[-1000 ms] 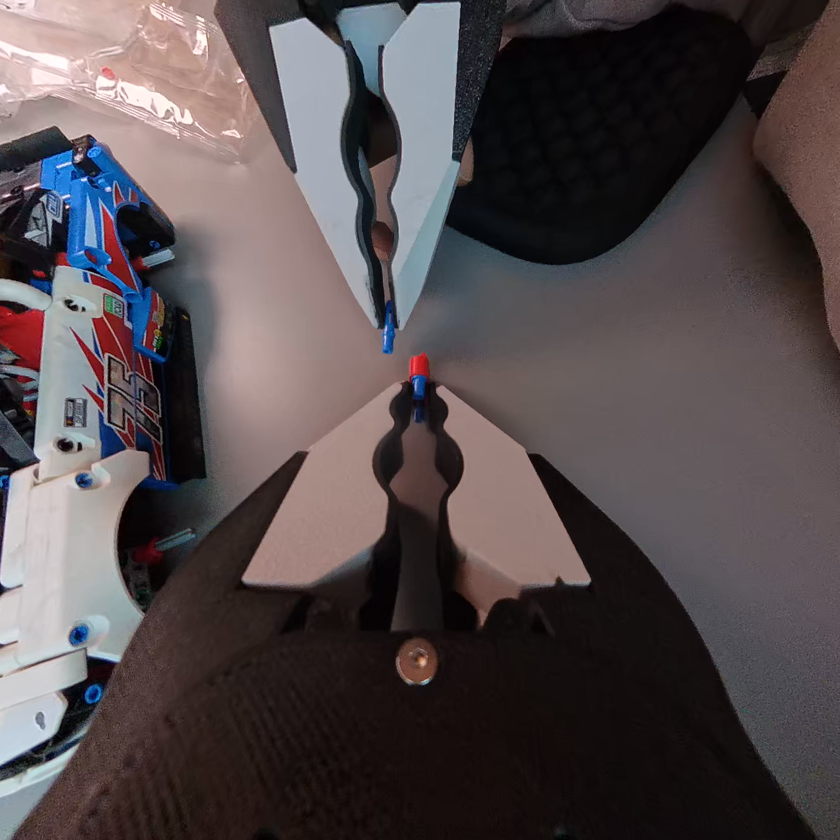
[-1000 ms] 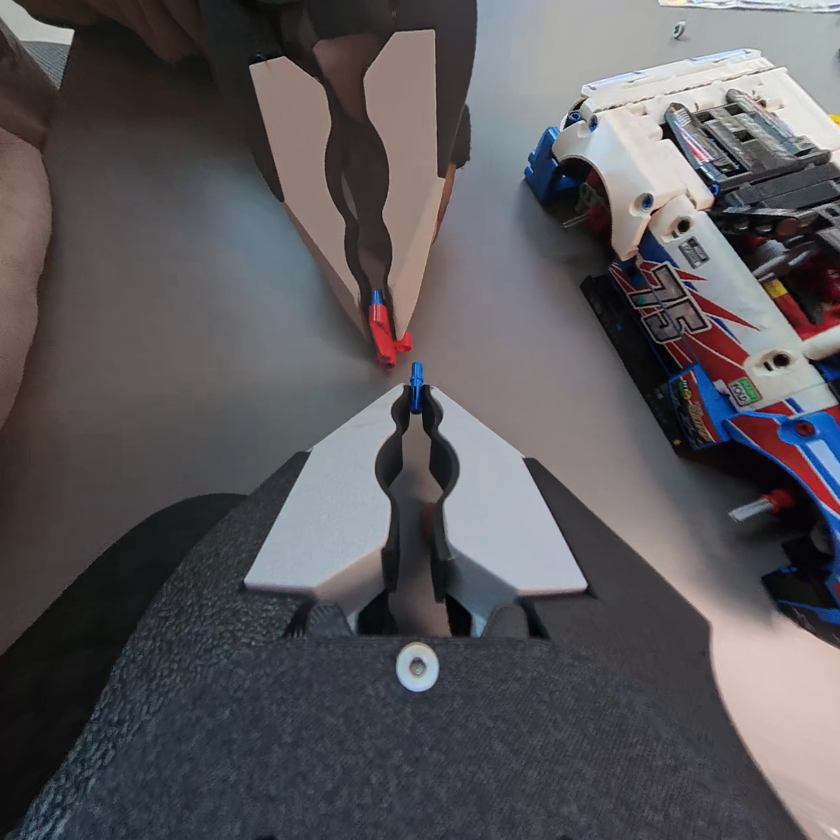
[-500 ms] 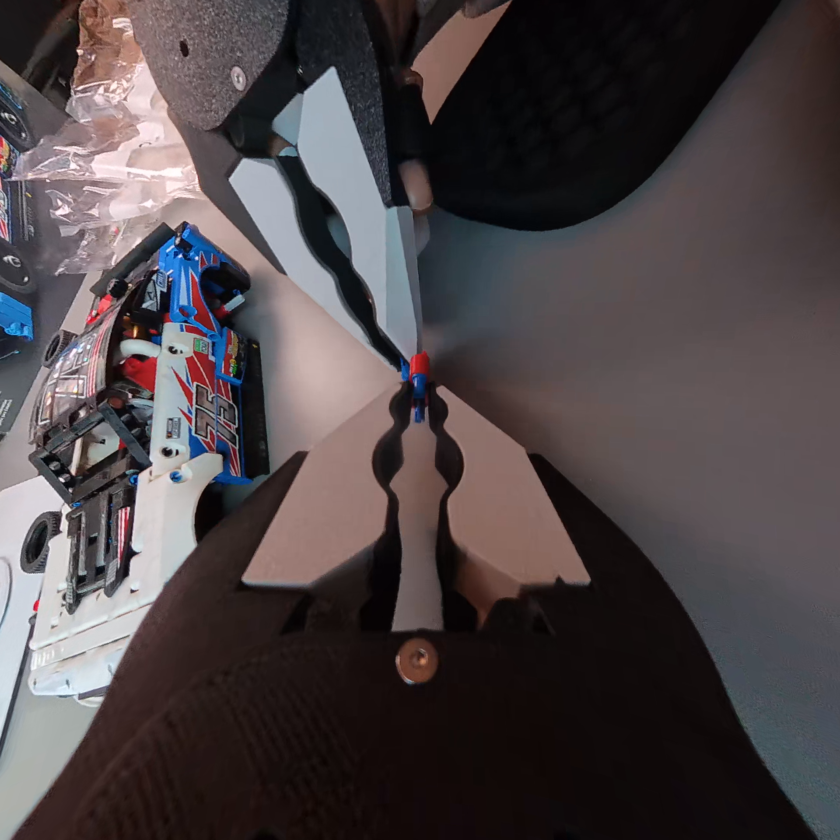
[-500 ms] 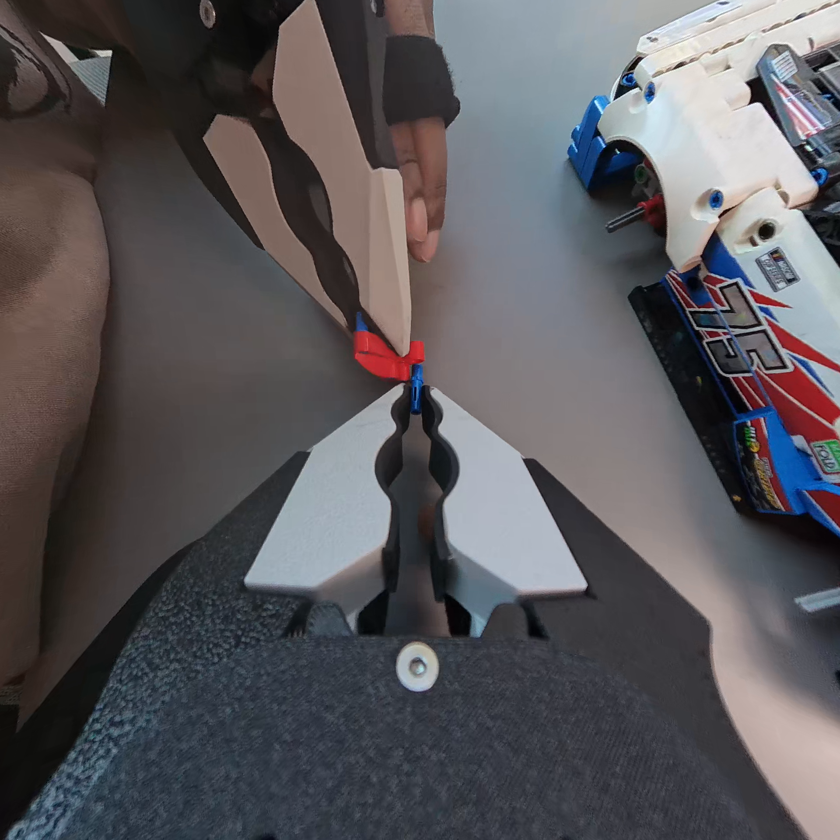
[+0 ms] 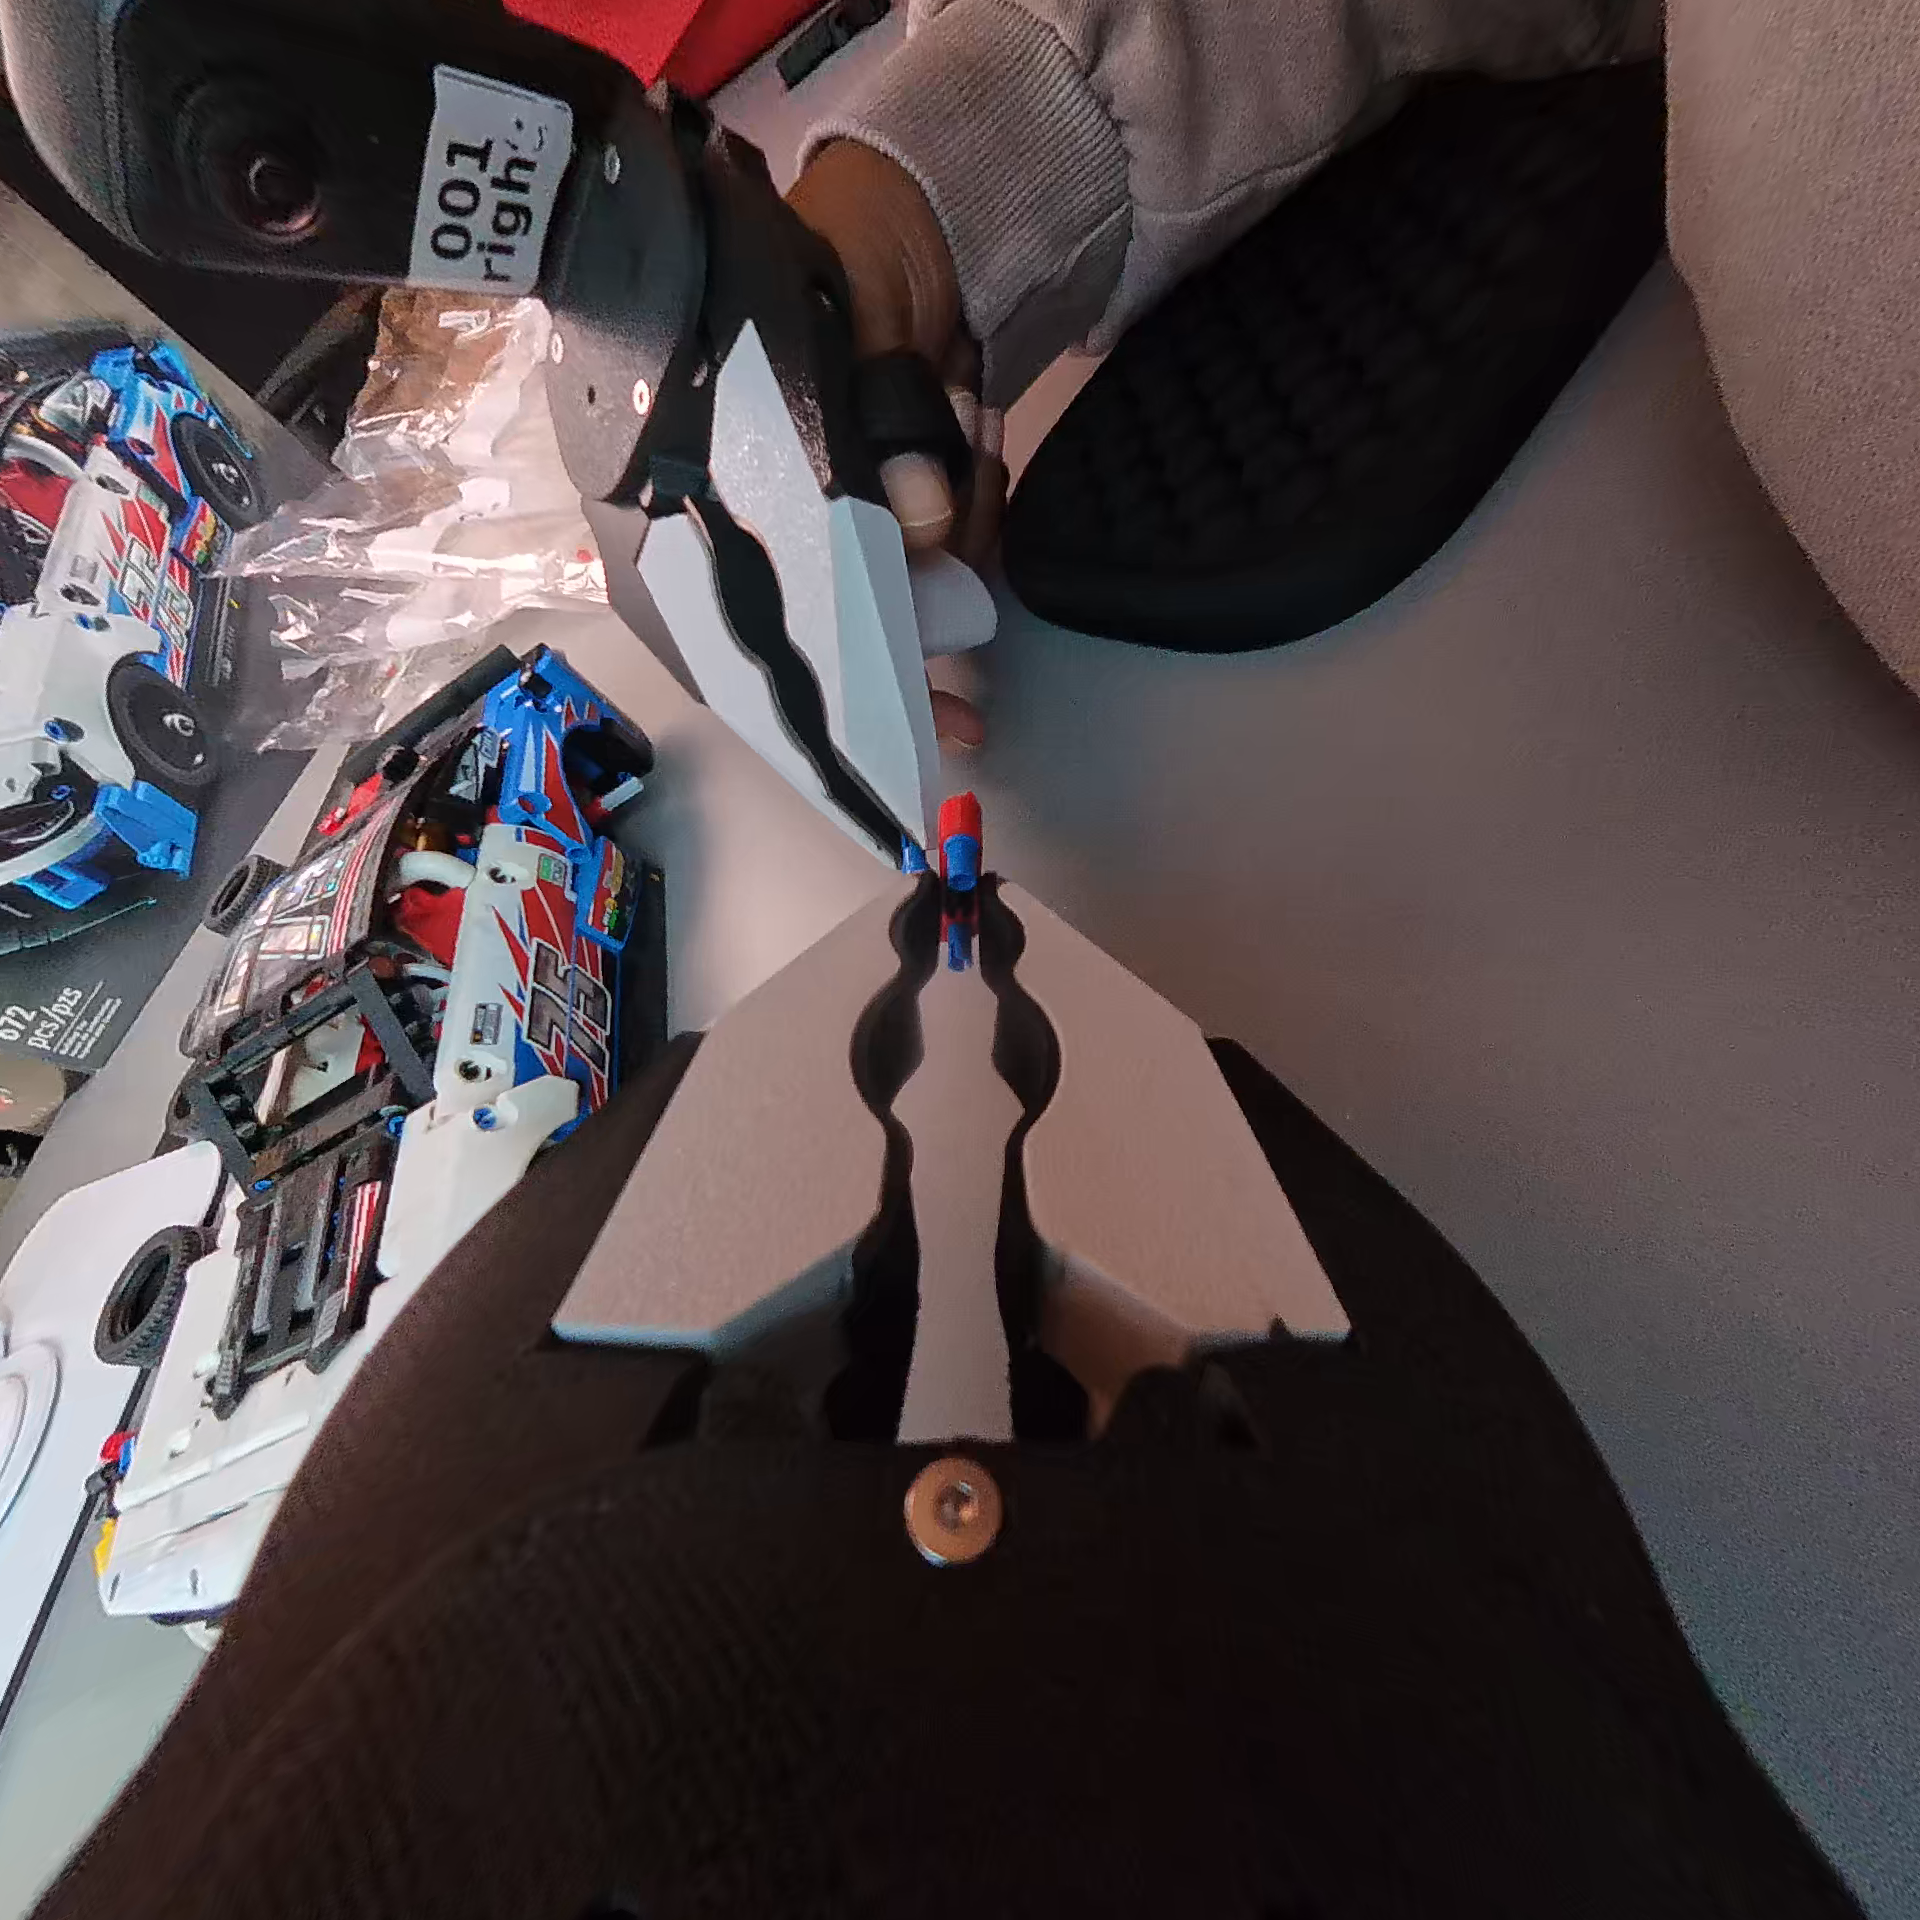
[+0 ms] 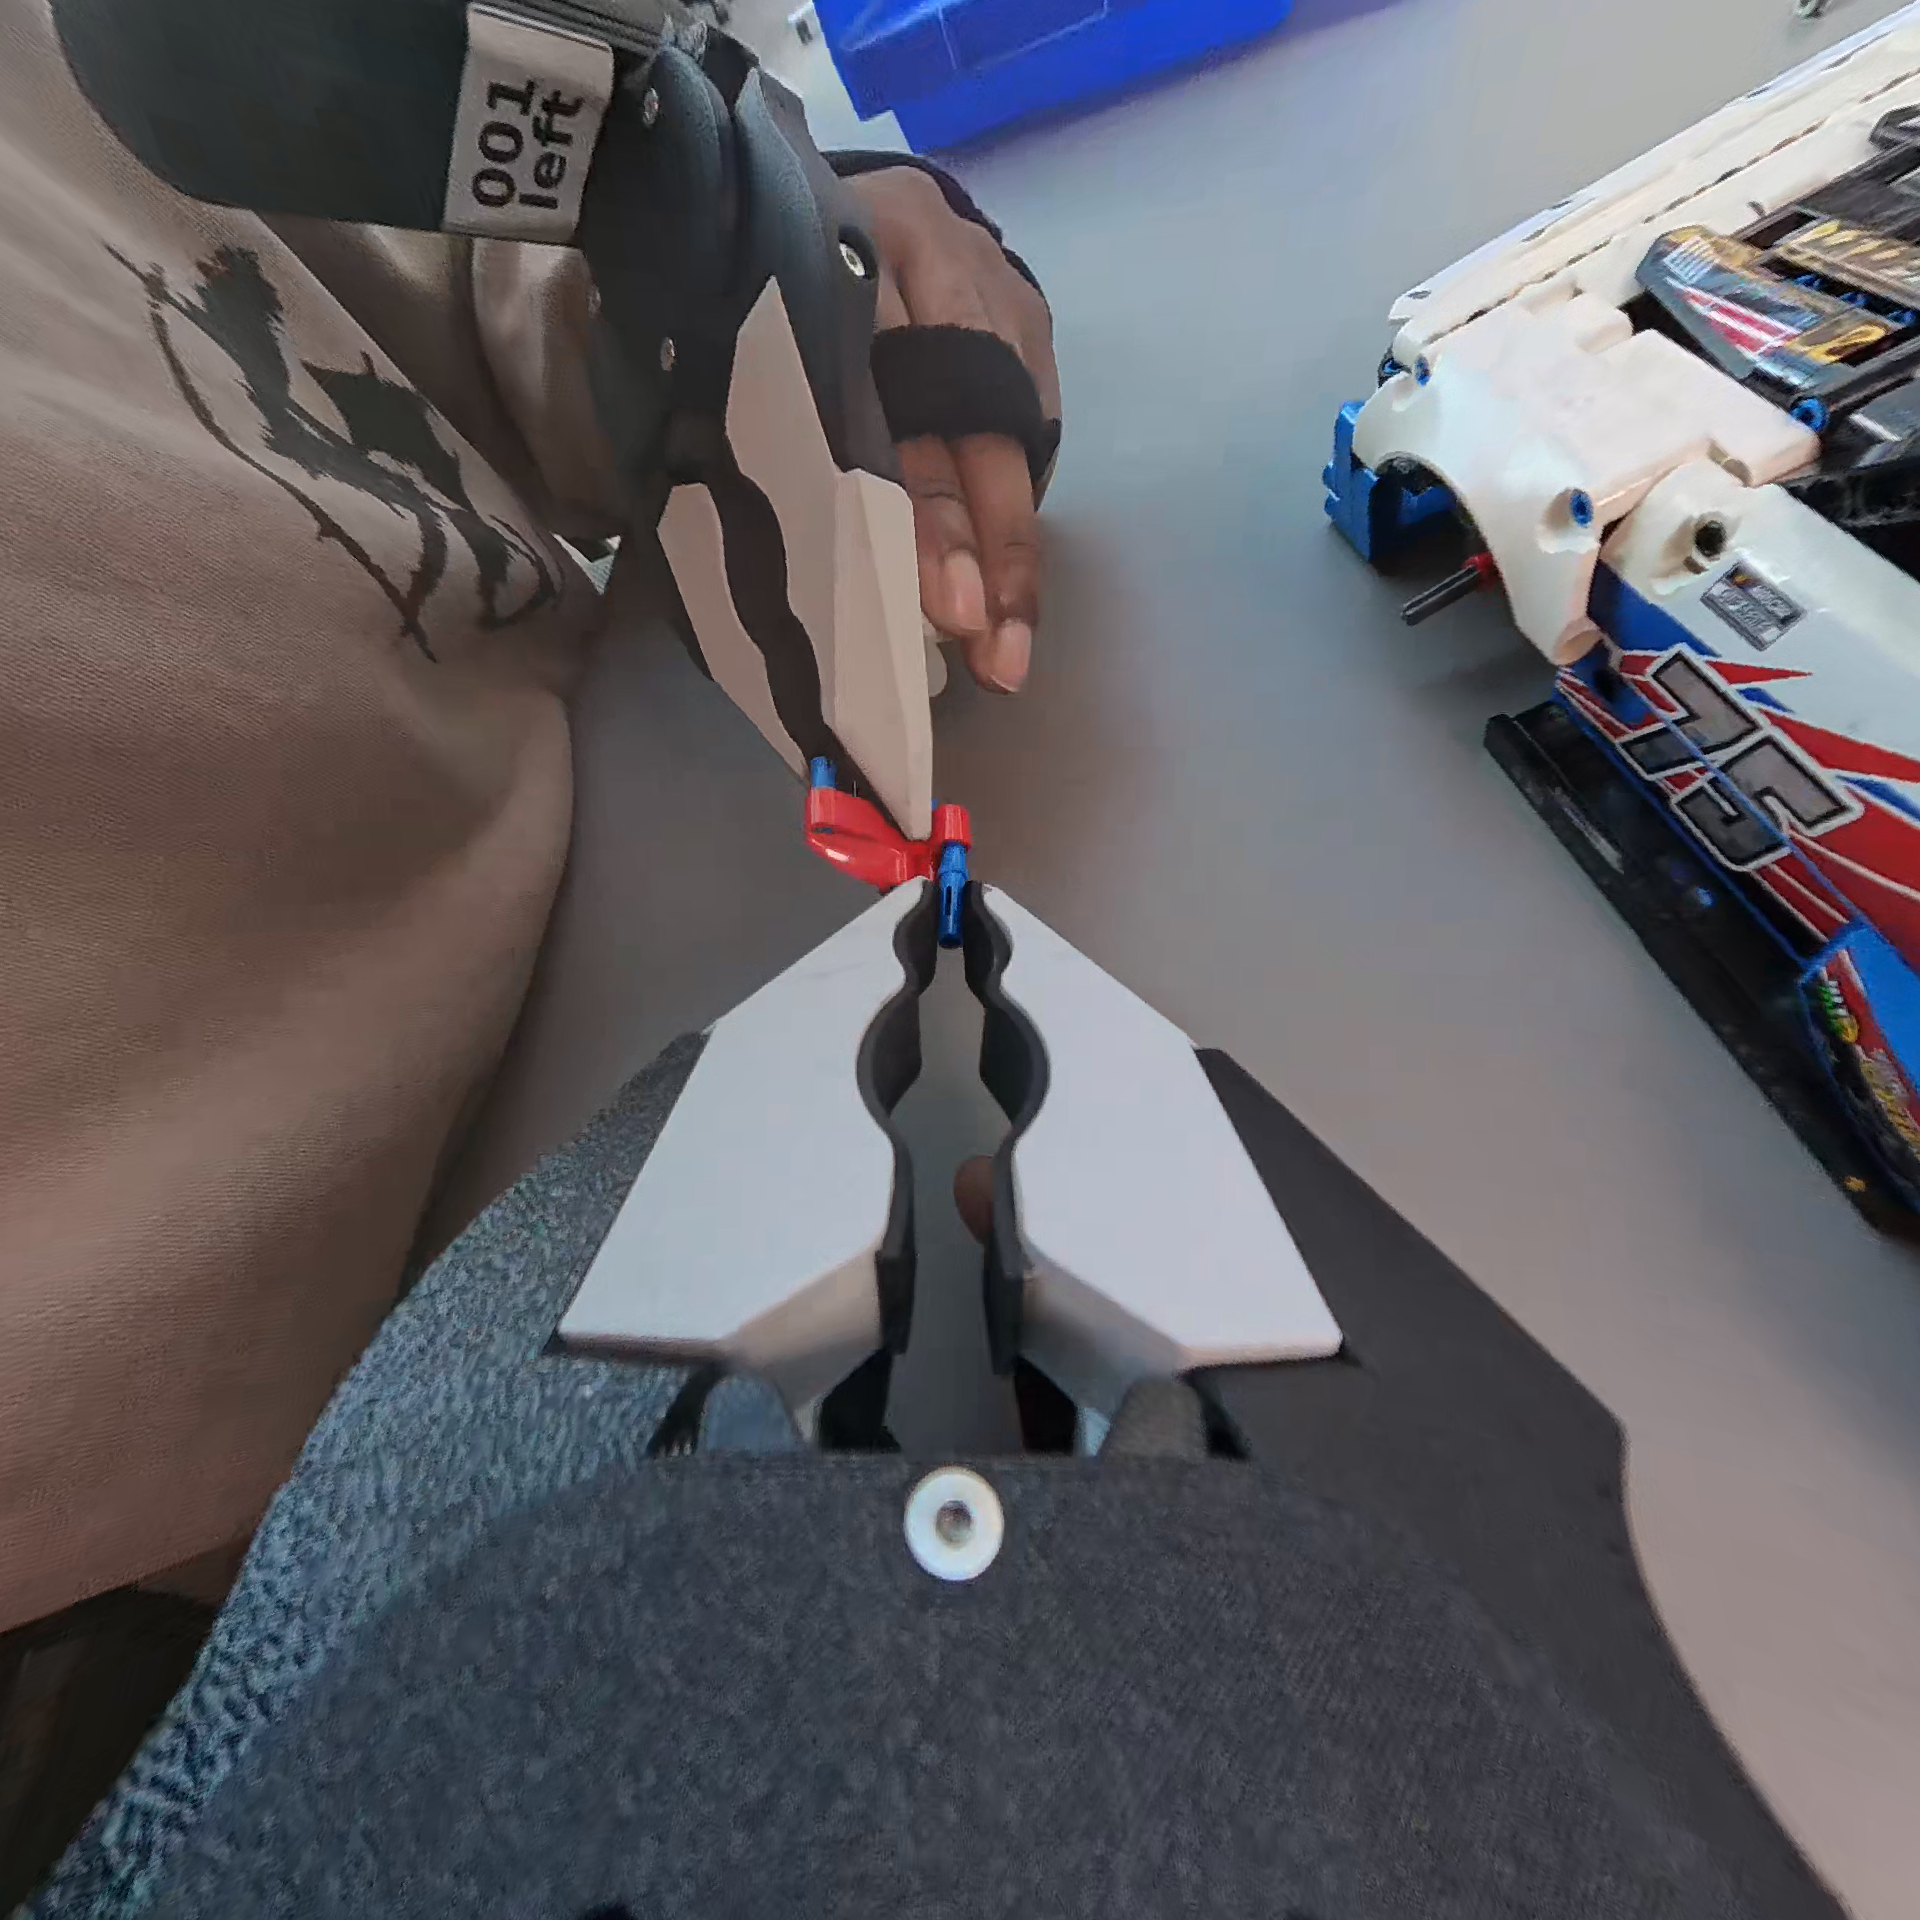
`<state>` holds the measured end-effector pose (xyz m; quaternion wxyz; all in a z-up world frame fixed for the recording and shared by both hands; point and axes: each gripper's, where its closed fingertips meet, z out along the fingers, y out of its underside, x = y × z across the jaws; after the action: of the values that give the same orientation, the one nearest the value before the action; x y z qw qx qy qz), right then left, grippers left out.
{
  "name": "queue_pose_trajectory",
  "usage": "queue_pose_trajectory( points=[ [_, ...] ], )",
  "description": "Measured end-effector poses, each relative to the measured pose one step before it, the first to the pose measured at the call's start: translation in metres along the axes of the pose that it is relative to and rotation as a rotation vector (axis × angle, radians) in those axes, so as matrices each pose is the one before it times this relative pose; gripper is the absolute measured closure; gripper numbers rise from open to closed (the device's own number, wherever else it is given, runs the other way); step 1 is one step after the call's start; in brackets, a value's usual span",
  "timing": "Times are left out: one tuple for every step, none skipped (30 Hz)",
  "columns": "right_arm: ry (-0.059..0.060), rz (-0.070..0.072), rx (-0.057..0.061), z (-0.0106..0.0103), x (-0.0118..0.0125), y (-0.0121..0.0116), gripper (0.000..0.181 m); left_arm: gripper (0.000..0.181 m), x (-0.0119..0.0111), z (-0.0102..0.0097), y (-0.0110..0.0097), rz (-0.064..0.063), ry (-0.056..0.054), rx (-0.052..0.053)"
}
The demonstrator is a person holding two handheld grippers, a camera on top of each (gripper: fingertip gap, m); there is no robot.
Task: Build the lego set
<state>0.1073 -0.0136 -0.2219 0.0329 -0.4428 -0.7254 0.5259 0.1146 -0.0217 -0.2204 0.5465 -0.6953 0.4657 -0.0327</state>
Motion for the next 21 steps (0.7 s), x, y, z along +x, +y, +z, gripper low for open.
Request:
queue_pose_trajectory(
  points=[
    [-0.0237, 0.0070, 0.0094, 0.00015, -0.00263, -0.00006, 0.180, 0.176, 0.00174, -0.00019, -0.00222, 0.0049, 0.0090, 0.0139],
    [-0.0273, 0.0067, 0.0176, -0.00100, -0.00302, -0.00152, 0.180, 0.176, 0.00130, -0.00083, -0.00309, 0.0001, 0.0053, 0.0227],
    [-0.0304, 0.0117, 0.0342, -0.00259, -0.00309, -0.00430, 0.180, 0.176, -0.00104, -0.00171, -0.00447, -0.0064, -0.0070, 0.0282],
    [-0.0369, 0.0283, 0.0450, -0.00303, -0.00328, -0.00568, 0.180, 0.176, -0.00314, -0.00220, -0.00595, -0.0111, -0.0149, 0.0314],
    [-0.0367, 0.0271, 0.0411, -0.00238, -0.00340, -0.00478, 0.180, 0.176, -0.00343, -0.00210, -0.00627, -0.0154, -0.0114, 0.0313],
    [-0.0302, 0.0127, 0.0286, -0.00150, -0.00368, -0.00335, 0.180, 0.176, -0.00242, -0.00167, -0.00569, -0.0157, -0.0056, 0.0281],
    [-0.0272, -0.0062, 0.0203, -0.00102, -0.00472, -0.00292, 0.180, 0.176, -0.00087, -0.00115, -0.00536, -0.0146, 0.0022, 0.0295],
    [-0.0190, -0.0067, 0.0238, -0.00111, -0.00393, -0.00438, 0.180, 0.176, -0.00107, -0.00158, -0.00608, -0.0241, 0.0020, 0.0347],
    [-0.0133, 0.0045, 0.0231, -0.00067, -0.00283, -0.00498, 0.180, 0.176, -0.00236, -0.00155, -0.00547, -0.0263, -0.0034, 0.0309],
    [-0.0094, 0.0034, 0.0257, -0.00032, -0.00183, -0.00495, 0.180, 0.176, -0.00288, -0.00177, -0.00481, -0.0281, -0.0025, 0.0296],
    [0.0053, 0.0002, 0.0123, 0.00043, -0.00016, -0.00290, 0.180, 0.176, -0.00296, -0.00157, -0.00360, -0.0289, -0.0012, 0.0243],
    [0.0308, -0.0246, -0.0166, 0.00128, 0.00185, 0.00068, 0.180, 0.176, -0.00168, -0.00095, -0.00063, -0.0168, 0.0035, 0.0071],
    [0.0460, -0.0556, -0.0327, 0.00149, 0.00191, 0.00218, 0.180, 0.176, 0.00043, -0.00049, 0.00253, -0.0100, 0.0121, -0.0076],
    [0.0329, -0.0424, -0.0319, 0.00105, -0.00012, 0.00129, 0.180, 0.176, 0.00136, -0.00056, 0.00253, -0.0101, 0.0137, -0.0029],
    [0.0241, -0.0247, -0.0314, 0.00112, -0.00040, 0.00107, 0.180, 0.176, 0.00160, -0.00046, 0.00082, -0.0170, 0.0152, 0.0004],
    [0.0179, -0.0279, -0.0209, 0.00028, -0.00082, 0.00015, 0.180, 0.176, 0.00076, -0.00036, 0.00002, -0.0112, 0.0110, 0.0027],
    [0.0009, -0.0244, -0.0192, -0.00014, -0.00260, 0.00081, 0.180, 0.176, 0.00151, -0.00006, -0.00078, -0.0138, 0.0165, 0.0087],
    [0.0097, -0.0385, -0.0241, 0.00046, -0.00162, 0.00228, 0.180, 0.176, 0.00293, 0.00042, -0.00051, -0.0267, 0.0291, 0.0069],
    [0.0098, -0.0435, -0.0200, 0.00009, -0.00137, 0.00202, 0.180, 0.176, 0.00221, 0.00086, 0.00048, -0.0189, 0.0200, 0.0021],
    [0.0071, -0.0322, -0.0124, 0.00011, -0.00124, 0.00094, 0.180, 0.176, 0.00203, 0.00083, 0.00075, -0.0293, 0.0205, 0.0042],
    [0.0111, -0.0243, 0.0056, -0.00022, -0.00019, -0.00139, 0.180, 0.176, 0.00042, 0.00006, -0.00100, -0.0341, 0.0140, 0.0165]
  ],
)
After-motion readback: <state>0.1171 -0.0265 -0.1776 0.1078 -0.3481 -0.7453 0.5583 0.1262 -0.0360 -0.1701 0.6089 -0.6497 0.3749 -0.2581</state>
